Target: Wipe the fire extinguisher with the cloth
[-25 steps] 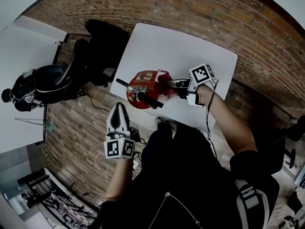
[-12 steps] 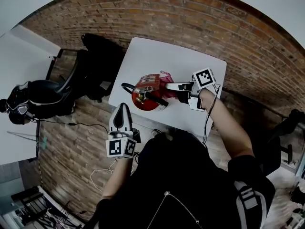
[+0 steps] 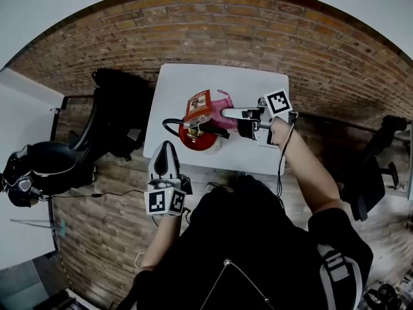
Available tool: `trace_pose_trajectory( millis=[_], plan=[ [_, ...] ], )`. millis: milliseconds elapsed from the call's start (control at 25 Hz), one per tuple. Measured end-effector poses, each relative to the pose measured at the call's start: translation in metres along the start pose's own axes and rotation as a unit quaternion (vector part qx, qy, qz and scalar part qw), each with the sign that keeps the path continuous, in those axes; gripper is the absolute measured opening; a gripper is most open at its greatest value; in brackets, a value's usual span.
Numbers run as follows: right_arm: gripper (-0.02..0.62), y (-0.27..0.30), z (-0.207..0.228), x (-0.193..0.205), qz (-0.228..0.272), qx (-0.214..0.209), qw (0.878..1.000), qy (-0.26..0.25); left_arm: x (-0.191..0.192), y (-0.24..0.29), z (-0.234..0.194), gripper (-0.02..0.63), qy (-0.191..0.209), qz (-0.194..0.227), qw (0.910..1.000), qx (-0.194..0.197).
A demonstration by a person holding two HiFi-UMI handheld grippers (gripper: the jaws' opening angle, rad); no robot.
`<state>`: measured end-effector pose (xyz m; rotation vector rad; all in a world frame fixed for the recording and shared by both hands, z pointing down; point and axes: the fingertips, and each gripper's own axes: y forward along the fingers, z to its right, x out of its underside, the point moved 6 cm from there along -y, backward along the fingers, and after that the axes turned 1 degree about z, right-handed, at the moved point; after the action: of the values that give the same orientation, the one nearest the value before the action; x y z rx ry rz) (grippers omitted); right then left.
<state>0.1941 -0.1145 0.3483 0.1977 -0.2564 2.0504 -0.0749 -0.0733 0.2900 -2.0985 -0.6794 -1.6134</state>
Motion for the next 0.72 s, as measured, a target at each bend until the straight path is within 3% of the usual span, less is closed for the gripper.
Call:
trace_pose_trajectory(
  millis=[280,720],
  plan=[
    [0.103,-0.041,0.04,0.02,0.072,0.025,0.997,0.018,0.005,0.009,0.001,0.031,-0.007,-0.01,0.9992,0.037],
    [0.103,-0.077,0.213,0.049,0.054,0.127,0.989,0.045,0.035,0.02,0.004,0.031,0.037,-0.032,0.9964,-0.07]
  ],
)
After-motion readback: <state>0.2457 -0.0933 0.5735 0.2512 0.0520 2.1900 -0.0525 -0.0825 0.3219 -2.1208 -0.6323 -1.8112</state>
